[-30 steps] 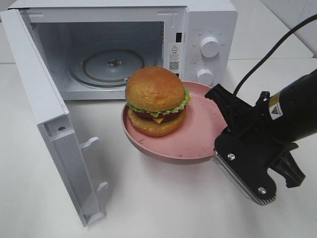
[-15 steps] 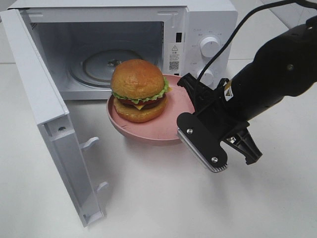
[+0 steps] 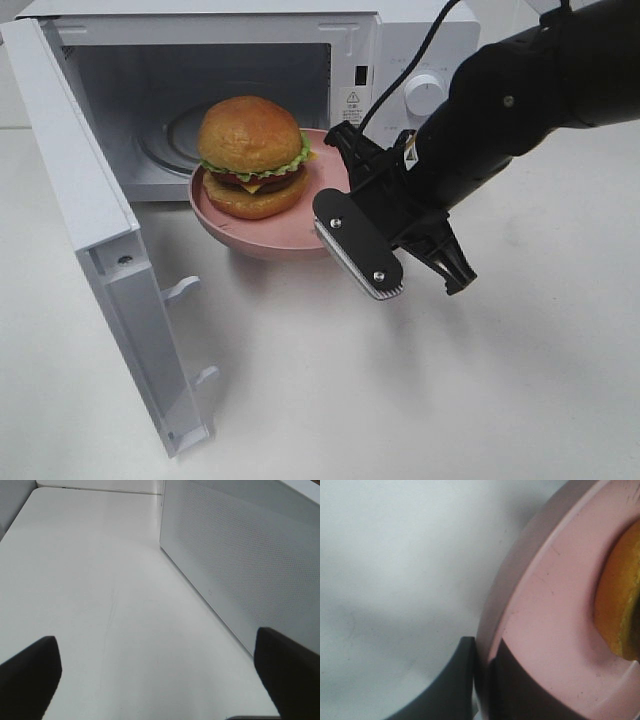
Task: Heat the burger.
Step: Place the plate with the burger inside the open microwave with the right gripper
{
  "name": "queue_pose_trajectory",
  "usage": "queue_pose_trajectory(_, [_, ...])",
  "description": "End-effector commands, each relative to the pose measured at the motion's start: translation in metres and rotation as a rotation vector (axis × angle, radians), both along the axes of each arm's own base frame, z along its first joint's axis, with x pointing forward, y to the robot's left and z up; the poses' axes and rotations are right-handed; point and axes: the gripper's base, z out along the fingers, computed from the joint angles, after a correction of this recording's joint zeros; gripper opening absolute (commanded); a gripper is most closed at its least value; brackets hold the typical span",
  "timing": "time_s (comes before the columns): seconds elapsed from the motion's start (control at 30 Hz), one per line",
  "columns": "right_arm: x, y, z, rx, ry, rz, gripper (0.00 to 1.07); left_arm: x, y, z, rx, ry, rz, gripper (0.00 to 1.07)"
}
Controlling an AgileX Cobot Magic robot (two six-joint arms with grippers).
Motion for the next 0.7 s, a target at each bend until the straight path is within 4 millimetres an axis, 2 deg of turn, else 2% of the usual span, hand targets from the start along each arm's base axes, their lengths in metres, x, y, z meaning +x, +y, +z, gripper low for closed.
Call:
queue_pose_trajectory(0.03, [0.013, 0.008, 0.013, 0.081, -0.077, -0.03, 0.0, -0.002, 0.0, 0.001, -0.002, -0.031, -0.001, 1.02])
queue_pose_trajectory(0.1, [0.021, 0.014, 0.014, 0.094, -0.078, -0.044, 0.0, -0.002, 0.0, 0.001, -0.002, -0.031, -0.001, 1.02])
queue_pose_trajectory(0.7, [0.055, 0.037, 0.013, 0.106, -0.057, -0.09, 0.0, -0.002, 0.0, 0.001, 0.0, -0.031, -0.002, 1.02])
